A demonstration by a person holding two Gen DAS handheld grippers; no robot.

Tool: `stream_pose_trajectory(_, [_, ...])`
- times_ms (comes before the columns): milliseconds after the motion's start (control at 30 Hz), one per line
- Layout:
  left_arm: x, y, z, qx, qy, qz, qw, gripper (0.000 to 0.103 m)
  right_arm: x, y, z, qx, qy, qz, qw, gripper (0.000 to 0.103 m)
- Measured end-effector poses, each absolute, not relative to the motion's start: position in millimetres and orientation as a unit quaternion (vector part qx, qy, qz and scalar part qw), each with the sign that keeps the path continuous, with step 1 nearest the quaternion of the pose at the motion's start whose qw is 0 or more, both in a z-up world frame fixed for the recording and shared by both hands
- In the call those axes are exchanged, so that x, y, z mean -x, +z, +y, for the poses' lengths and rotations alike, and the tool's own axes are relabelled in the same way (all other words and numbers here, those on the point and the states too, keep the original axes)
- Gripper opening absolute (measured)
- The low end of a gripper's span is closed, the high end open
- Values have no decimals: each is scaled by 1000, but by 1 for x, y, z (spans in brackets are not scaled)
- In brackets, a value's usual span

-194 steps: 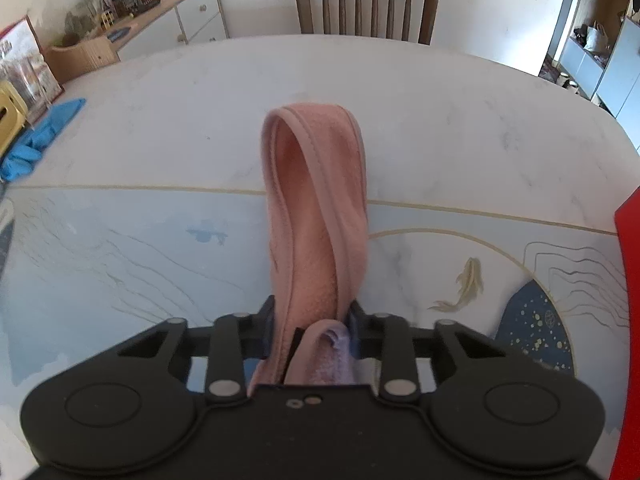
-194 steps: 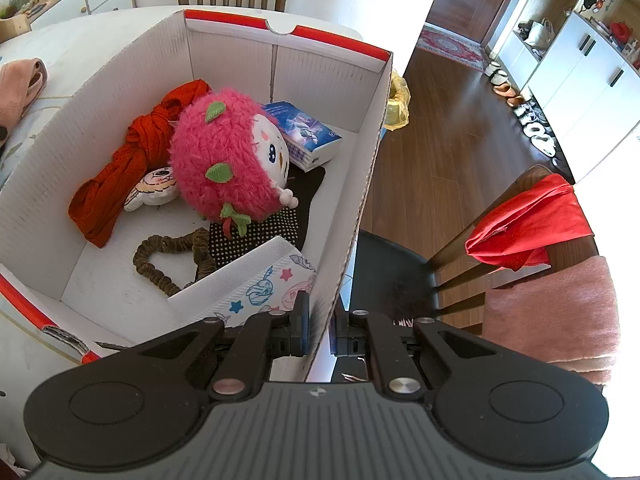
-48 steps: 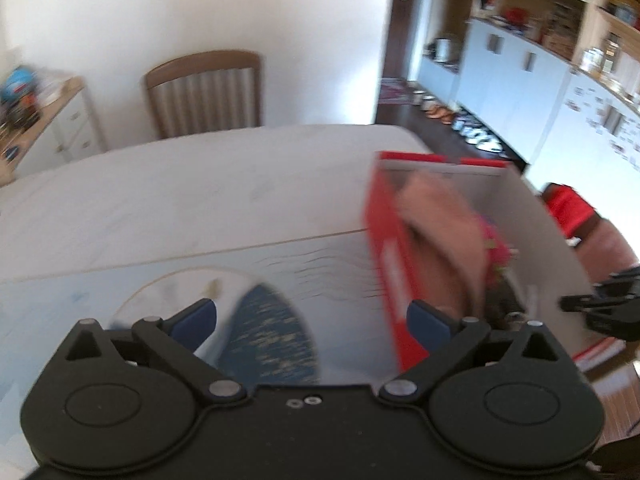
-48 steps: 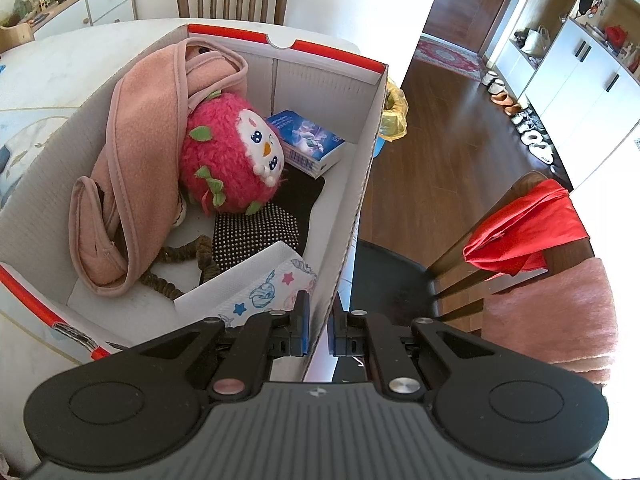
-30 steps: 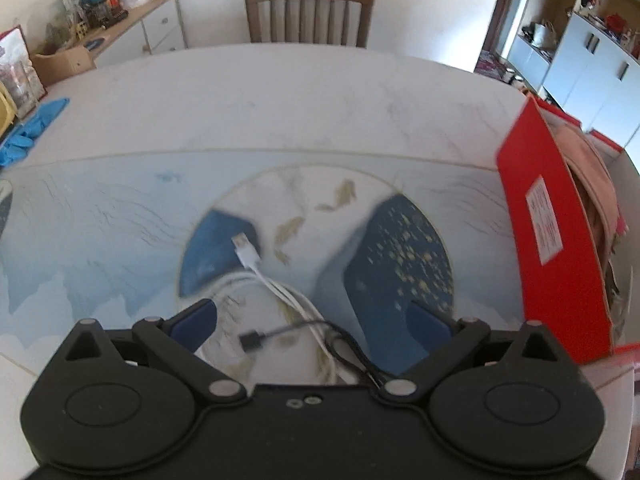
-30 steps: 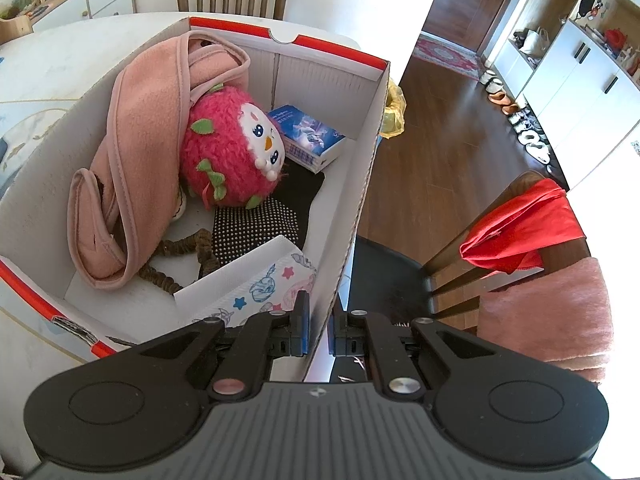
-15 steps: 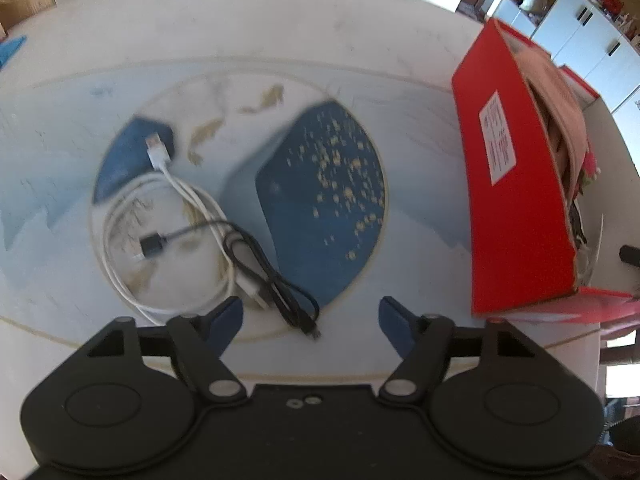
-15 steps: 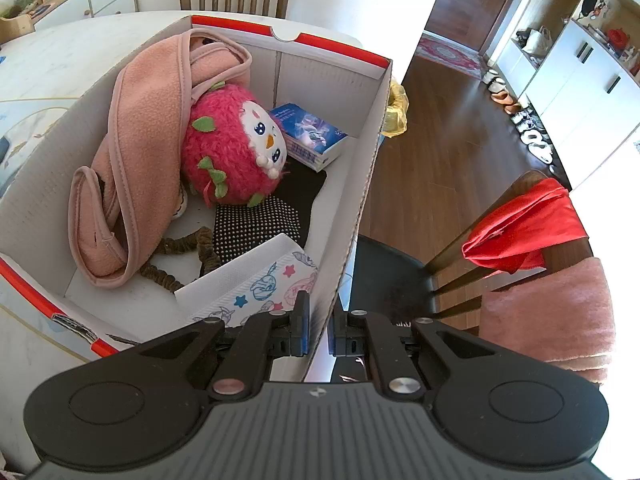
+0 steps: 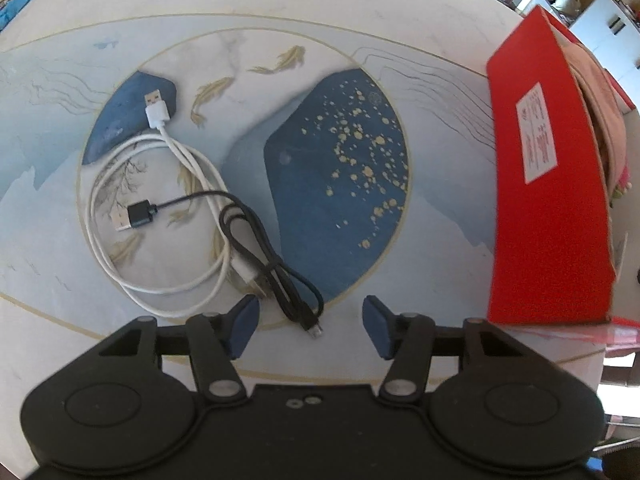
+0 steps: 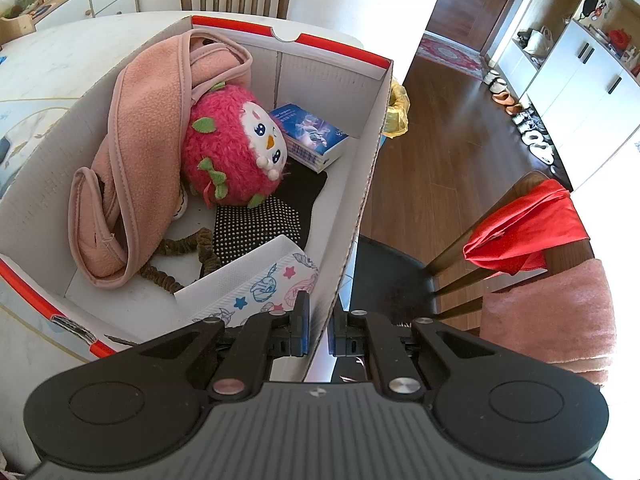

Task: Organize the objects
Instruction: 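Move the left gripper back to the table toward the white and black cables, then close the left gripper on the black cable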

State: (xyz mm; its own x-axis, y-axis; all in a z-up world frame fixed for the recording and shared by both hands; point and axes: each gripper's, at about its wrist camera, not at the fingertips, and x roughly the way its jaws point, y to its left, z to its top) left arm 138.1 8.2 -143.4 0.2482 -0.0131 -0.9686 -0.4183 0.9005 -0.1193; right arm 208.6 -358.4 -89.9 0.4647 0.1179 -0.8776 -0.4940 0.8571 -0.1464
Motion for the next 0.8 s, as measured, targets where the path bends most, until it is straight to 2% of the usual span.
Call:
stream_pose_trajectory(133, [-143,-145,8,169,136,597,772,50,-209,-90,-358,194,183,484,834,8])
stream_pose_trajectory(200, [-144,-145,4,146,139,597,777,35,-209,-90,-358,194,183,484,834,8])
stream_pose_trajectory(333, [-145,-144,4,124,147,597,779,25,-209,-90,-358,194,184,484,833,8])
stream_pose_trajectory(367, [-144,-143,5,121,148,595,780,16,-209,-90,-358,194,183,484,834,8])
stream_pose_trajectory(800, [-127,-113,2,154,85,539,824,8,-209,-89,-358,193,183,483,834,8])
